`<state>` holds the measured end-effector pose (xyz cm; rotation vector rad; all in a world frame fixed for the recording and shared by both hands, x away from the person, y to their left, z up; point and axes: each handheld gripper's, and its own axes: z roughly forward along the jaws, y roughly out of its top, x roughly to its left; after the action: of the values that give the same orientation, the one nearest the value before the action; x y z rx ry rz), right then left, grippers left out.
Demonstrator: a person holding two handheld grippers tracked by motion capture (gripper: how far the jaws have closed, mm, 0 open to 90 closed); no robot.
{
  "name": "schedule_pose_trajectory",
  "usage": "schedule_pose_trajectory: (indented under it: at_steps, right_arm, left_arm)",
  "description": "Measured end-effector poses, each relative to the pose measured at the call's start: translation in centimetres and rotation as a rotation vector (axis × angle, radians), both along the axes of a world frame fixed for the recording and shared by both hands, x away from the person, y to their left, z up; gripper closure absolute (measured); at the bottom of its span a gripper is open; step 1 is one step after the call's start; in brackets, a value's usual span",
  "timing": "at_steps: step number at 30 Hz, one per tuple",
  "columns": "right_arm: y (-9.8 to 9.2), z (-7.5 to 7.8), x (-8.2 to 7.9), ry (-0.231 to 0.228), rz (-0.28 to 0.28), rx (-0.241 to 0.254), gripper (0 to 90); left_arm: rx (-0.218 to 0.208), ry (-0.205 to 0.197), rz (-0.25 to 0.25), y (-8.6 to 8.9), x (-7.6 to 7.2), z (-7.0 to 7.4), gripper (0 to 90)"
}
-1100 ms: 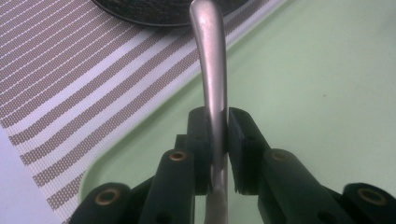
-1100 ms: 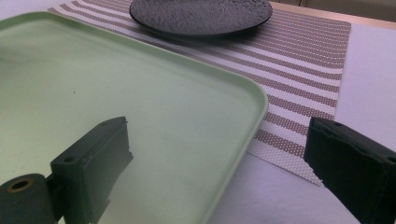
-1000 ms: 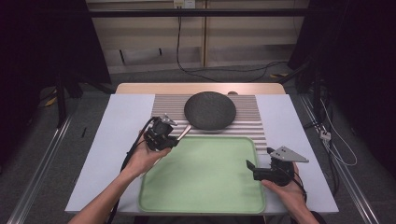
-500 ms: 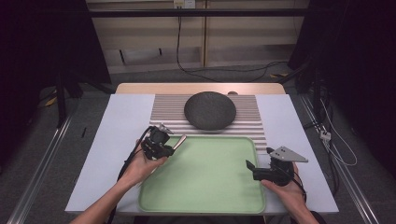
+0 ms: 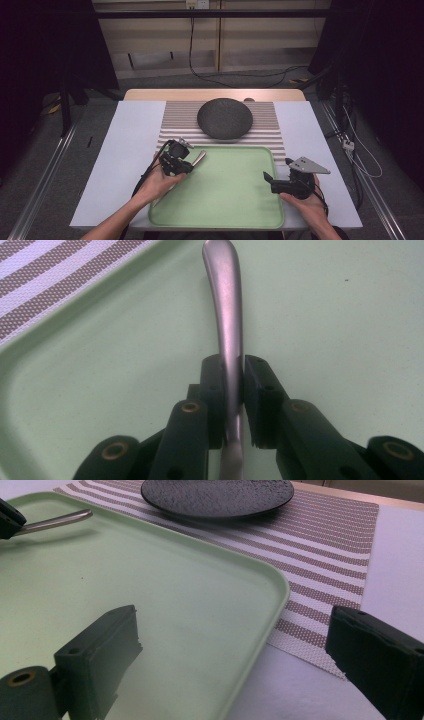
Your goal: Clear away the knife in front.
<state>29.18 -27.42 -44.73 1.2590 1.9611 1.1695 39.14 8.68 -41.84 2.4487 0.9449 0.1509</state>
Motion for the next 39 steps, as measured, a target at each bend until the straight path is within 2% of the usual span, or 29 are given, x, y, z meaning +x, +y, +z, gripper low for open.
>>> schedule_pose_trajectory:
  at_steps: [1, 3, 7, 12, 13, 15, 17, 21, 23, 25, 26, 28, 29, 30, 35, 37, 38, 39]
  right_arm:
    - [0.0, 0.0, 0.0, -0.002, 0.001, -0.001, 6.8]
    - [0.0, 0.0, 0.0, -0.004, 0.002, -0.002, 6.8]
    - [0.0, 0.0, 0.0, 0.002, -0.001, 0.001, 6.8]
    - [0.0, 0.0, -0.1, -0.004, 0.001, -0.001, 6.8]
    - [0.0, 0.0, -0.1, -0.003, 0.0, 0.0, 6.8]
    - [0.0, 0.0, -0.1, -0.005, 0.003, -0.003, 6.9]
    - [0.0, 0.0, -0.1, -0.002, 0.003, -0.003, 6.9]
    - [0.0, 0.0, -0.1, 0.0, 0.003, -0.002, 6.9]
    - [0.0, 0.0, -0.1, -0.001, 0.003, -0.002, 6.9]
    - [-0.1, 0.0, -0.1, -0.001, 0.002, -0.001, 7.0]
    - [-0.1, 0.0, -0.1, -0.001, 0.002, -0.001, 7.0]
    - [-0.1, 0.0, 0.0, 0.0, 0.001, 0.0, 6.9]
    - [-0.1, 0.0, -0.1, 0.0, 0.001, 0.0, 6.9]
    - [-0.1, 0.0, -0.1, 0.0, 0.002, 0.0, 6.9]
    - [-0.1, 0.0, -0.1, -0.002, 0.005, 0.001, 6.9]
    - [-0.2, 0.0, -0.2, -0.001, 0.002, 0.004, 6.9]
    - [-0.2, 0.0, -0.2, -0.001, 0.0, 0.006, 6.9]
    - [-0.2, 0.0, -0.2, -0.001, 0.0, 0.006, 6.9]
  left_arm:
    - [-0.007, 0.006, -0.004, 0.0, 0.1, -0.1, 79.6]
    - [0.005, -0.004, -0.002, -0.1, 0.1, -0.3, 79.6]
    - [0.011, 0.007, -0.005, -0.2, 0.0, -0.8, 79.5]
    - [0.005, -0.017, -0.003, -0.3, 0.1, -1.0, 79.2]
    - [0.003, -0.028, -0.019, -0.2, 0.0, -1.1, 78.9]
    - [0.002, -0.032, -0.02, -0.1, -0.1, -1.1, 77.9]
    - [0.012, -0.061, -0.013, 0.0, -0.2, -1.2, 71.6]
    - [0.001, -0.051, 0.005, 0.5, 0.2, -1.3, 57.1]
    - [-0.017, -0.05, -0.006, 0.8, 0.3, -1.4, 54.9]
    - [-0.019, -0.057, -0.016, 0.8, 0.1, -1.5, 49.4]
    - [-0.022, -0.053, -0.029, 0.8, 0.1, -1.5, 49.4]
    - [-0.019, -0.056, -0.04, 0.7, 0.0, -1.6, 42.8]
    - [-0.017, -0.055, -0.04, 0.6, 0.1, -1.7, 33.9]
    - [-0.017, -0.055, -0.039, 0.6, 0.1, -1.7, 30.6]
    - [-0.048, -0.032, -0.026, 0.9, 0.7, -1.9, 12.5]
    - [-0.056, -0.053, -0.024, 1.0, 0.8, -1.6, 9.5]
    - [-0.078, -0.078, -0.032, 1.1, 0.6, -1.2, 9.4]
    - [-0.078, -0.078, -0.032, 1.1, 0.6, -1.2, 9.4]
